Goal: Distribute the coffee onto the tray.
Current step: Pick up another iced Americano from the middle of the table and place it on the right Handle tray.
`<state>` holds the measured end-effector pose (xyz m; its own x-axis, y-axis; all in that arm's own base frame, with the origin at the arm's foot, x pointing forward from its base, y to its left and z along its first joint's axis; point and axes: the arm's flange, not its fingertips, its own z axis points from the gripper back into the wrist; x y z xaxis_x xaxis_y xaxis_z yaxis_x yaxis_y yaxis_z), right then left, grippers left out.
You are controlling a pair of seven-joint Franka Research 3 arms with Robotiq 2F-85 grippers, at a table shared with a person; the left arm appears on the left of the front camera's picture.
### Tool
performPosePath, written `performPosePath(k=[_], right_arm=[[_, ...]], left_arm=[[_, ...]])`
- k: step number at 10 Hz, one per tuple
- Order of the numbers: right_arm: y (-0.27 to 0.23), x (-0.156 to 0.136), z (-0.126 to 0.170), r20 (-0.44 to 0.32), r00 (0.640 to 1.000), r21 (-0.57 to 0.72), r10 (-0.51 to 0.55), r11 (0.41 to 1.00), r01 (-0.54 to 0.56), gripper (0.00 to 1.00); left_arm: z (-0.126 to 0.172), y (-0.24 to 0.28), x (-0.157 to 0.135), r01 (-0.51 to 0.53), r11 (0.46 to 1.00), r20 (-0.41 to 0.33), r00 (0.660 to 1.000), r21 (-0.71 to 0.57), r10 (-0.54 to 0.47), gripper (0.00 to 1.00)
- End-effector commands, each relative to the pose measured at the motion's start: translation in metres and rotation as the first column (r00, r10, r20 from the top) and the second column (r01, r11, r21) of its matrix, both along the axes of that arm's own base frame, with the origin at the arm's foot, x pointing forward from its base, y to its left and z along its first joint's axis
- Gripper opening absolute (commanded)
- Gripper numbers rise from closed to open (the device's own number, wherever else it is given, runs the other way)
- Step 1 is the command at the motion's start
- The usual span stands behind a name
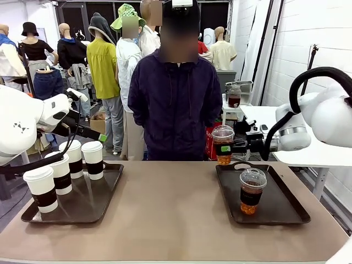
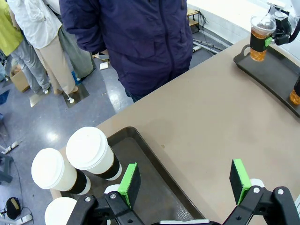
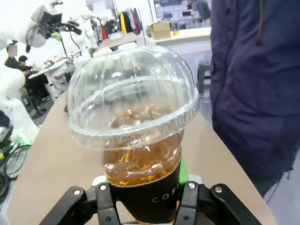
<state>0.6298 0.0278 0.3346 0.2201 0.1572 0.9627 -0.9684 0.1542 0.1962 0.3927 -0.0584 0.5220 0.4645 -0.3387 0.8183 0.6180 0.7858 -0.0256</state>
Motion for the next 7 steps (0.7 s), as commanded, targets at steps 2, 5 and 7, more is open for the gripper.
performPosePath(k=[2, 5, 7], right_arm=[[-0.021, -0.021, -0.003, 0.041, 0.997, 0.06, -0.06, 0.997, 0.057, 0.52], [-0.034, -0.03, -0.02, 0.071, 0.994, 0.089, -0.079, 0.993, 0.072, 0.52], [-0.037, -0.038, -0.031, 0.117, 0.99, 0.092, -0.075, 0.994, 0.064, 0.52]], left_arm=[[0.0, 0.001, 0.0, 0.001, 1.0, -0.004, 1.0, 0.0, -0.001, 1.0], [0.0, 0.001, 0.0, 0.001, 1.0, -0.004, 1.0, 0.0, -0.001, 1.0], [0.0, 0.001, 0.0, 0.001, 1.0, -0.004, 1.0, 0.0, -0.001, 1.0]])
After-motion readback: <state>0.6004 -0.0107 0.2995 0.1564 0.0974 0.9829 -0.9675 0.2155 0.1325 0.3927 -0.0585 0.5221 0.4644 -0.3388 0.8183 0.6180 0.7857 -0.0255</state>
